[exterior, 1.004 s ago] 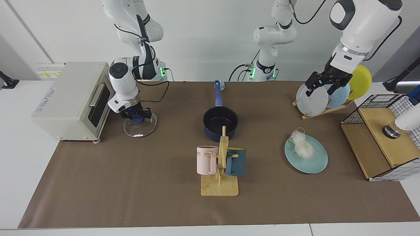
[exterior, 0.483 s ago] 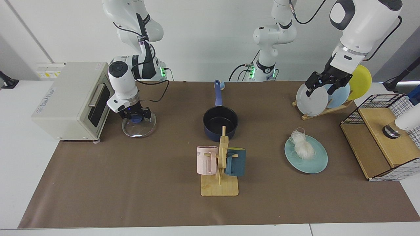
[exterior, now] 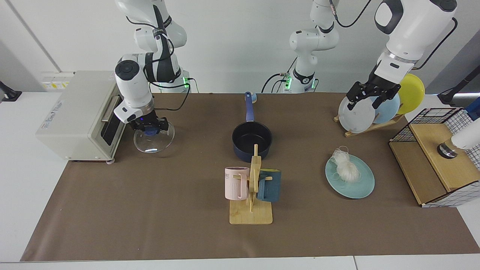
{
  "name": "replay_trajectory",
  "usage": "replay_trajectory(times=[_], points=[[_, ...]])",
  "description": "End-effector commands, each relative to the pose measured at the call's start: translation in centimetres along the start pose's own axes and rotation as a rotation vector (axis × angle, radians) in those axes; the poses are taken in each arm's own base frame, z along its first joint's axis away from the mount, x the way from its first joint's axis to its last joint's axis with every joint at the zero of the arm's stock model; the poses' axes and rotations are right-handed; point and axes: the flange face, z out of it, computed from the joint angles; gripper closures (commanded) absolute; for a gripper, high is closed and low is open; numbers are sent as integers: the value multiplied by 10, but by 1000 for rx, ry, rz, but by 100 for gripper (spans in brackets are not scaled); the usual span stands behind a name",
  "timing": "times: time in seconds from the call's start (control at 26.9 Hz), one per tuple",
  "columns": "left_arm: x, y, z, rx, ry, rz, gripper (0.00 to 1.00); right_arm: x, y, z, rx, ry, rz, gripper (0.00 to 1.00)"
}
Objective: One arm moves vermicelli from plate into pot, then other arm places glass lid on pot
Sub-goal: 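Lift the lid with the right gripper while the left gripper grasps vermicelli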
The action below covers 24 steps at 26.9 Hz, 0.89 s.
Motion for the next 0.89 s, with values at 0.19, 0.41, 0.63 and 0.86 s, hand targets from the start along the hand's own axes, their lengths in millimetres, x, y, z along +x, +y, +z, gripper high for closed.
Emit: replay_trajectory(times=[0.19, 0.41, 0.63, 0.86], points=[[-1, -48, 11, 17, -8, -67, 0, 8, 14, -58, -20, -35, -12, 100], [39, -80, 80, 30, 52, -121, 0, 11, 22, -91, -19, -65, -17, 100], [72, -101, 137, 42, 81, -225, 0, -1, 26, -124, -11, -25, -10, 100], [100, -94, 229, 32, 65, -331, 0, -16, 28, -146, -8, -13, -8, 100]])
